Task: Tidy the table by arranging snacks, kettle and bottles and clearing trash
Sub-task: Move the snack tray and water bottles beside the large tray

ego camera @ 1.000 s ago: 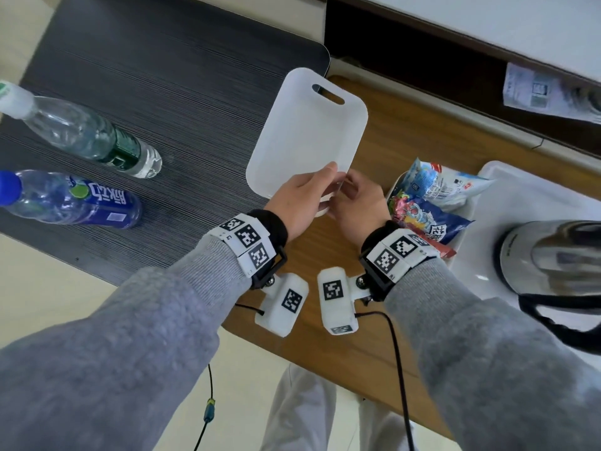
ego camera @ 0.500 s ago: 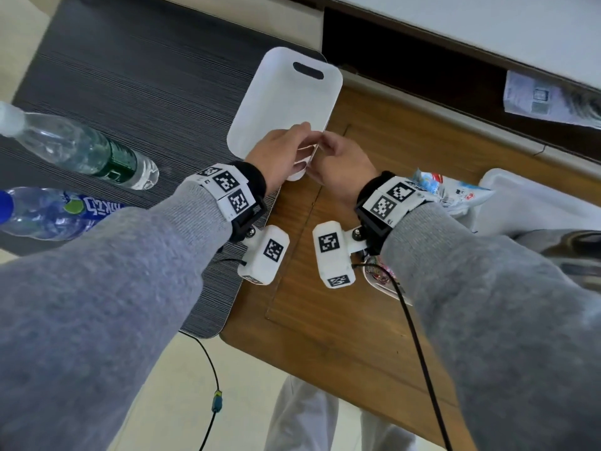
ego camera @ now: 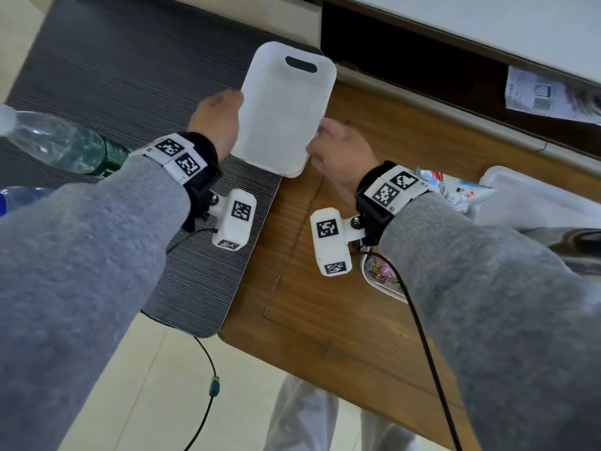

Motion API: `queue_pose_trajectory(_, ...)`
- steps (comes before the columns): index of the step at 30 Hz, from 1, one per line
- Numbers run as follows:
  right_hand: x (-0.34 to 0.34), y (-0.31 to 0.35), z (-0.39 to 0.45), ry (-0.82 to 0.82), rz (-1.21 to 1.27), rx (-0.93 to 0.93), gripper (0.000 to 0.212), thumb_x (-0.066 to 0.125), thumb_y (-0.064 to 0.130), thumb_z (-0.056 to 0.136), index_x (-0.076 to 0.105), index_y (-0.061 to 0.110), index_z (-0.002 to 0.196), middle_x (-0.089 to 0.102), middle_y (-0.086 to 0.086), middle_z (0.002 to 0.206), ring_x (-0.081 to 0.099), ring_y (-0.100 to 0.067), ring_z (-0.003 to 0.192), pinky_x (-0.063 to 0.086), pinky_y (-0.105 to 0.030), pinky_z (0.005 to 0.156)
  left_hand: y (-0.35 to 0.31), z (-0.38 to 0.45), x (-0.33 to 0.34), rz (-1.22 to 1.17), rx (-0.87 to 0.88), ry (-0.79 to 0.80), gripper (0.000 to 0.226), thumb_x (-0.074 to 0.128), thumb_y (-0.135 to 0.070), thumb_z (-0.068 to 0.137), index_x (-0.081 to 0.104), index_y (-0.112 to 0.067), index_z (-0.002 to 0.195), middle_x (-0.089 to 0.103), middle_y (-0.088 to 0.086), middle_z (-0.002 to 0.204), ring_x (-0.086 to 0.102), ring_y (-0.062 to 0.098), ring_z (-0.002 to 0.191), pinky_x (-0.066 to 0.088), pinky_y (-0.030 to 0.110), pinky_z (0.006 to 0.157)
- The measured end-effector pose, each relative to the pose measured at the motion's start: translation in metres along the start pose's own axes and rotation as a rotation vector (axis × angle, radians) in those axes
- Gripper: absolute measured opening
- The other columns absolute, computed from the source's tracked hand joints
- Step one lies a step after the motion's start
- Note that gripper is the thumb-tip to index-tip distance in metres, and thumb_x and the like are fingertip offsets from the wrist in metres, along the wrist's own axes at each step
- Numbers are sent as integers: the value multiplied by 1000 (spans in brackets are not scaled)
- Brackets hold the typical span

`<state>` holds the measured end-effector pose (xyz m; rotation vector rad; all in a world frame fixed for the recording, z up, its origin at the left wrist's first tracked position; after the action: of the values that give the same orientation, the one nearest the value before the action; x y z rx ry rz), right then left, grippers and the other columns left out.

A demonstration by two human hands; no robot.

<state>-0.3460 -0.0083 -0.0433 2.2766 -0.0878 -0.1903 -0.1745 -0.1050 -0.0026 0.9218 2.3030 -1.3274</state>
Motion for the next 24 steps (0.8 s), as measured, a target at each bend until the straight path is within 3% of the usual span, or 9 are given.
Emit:
queue_pose_trajectory(2,-3,3,-4,22,37,-21,56,61,25,63,69,23,119,74,2,121,67,-22,117,52,-46,109,3,5,3,-79,-67,-2,27,44,-30,97,64,-25,80,59,-10,76,52,11,69,39,26,70)
queue_pose_trajectory(4,-7,9,-18,7,66,-10,57,59,20,67,68,19,123,74,0,123,68,-22,117,52,-45,108,11,9,6,-190,-112,11,34,50,-29,86,50,-24,53,52,-12,56,44,11,56,36,30,69)
queue_pose_trajectory(6,-9,3,-29,-9,100,25,59,58,18,69,66,18,128,73,-1,124,68,-22,118,52,-43,109,27,8,10,-181,-94,86,28,52,-38,80,61,-17,63,68,4,73,57,18,69,49,37,81)
queue_pose_trajectory(8,-7,-6,-42,-31,143,55,57,58,18,71,66,20,127,74,1,125,67,-21,120,50,-45,111,45,3,14,-151,-66,142,39,50,-49,80,69,-16,88,74,10,104,68,22,91,50,53,98)
queue_pose_trajectory(12,5,-20,-70,-38,184,75,58,57,20,73,61,25,130,72,7,128,65,-16,122,48,-46,112,47,-41,9,-78,-70,166,51,50,-54,85,60,-34,130,65,-15,129,60,9,120,43,42,109)
queue_pose_trajectory(14,10,-28,-79,-31,202,93,66,57,22,73,56,25,139,70,9,130,63,-14,124,47,-44,113,42,-60,9,-28,-44,169,47,47,-48,91,56,-33,135,60,-18,135,55,4,123,39,34,110)
queue_pose_trajectory(17,18,-39,-84,-35,229,137,68,59,25,72,55,25,139,70,7,129,63,-16,124,47,-46,112,47,-74,10,-10,-11,194,34,45,-35,100,58,-31,131,59,-24,128,53,-6,115,35,15,99)
queue_pose_trajectory(20,27,-39,-80,-15,245,164,67,63,32,67,60,27,134,71,7,129,62,-19,125,45,-47,114,60,-68,8,-1,-52,200,48,45,-39,100,46,-25,145,48,-12,148,43,7,136,29,23,109)
queue_pose_trajectory(24,40,-43,-64,-19,297,204,64,64,34,62,65,24,125,73,6,125,63,-19,123,44,-47,115,70,-58,3,14,-85,212,50,44,-39,101,40,-24,149,42,-7,153,39,12,140,26,32,118)
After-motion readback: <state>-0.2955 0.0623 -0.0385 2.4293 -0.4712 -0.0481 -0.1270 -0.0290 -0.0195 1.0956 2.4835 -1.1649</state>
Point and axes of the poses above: each hand's wrist, its own z-axis towards the middle knuckle, its own x-axis out of the palm, y = z × x, the point moved 3 cm from there along z, towards the middle knuckle
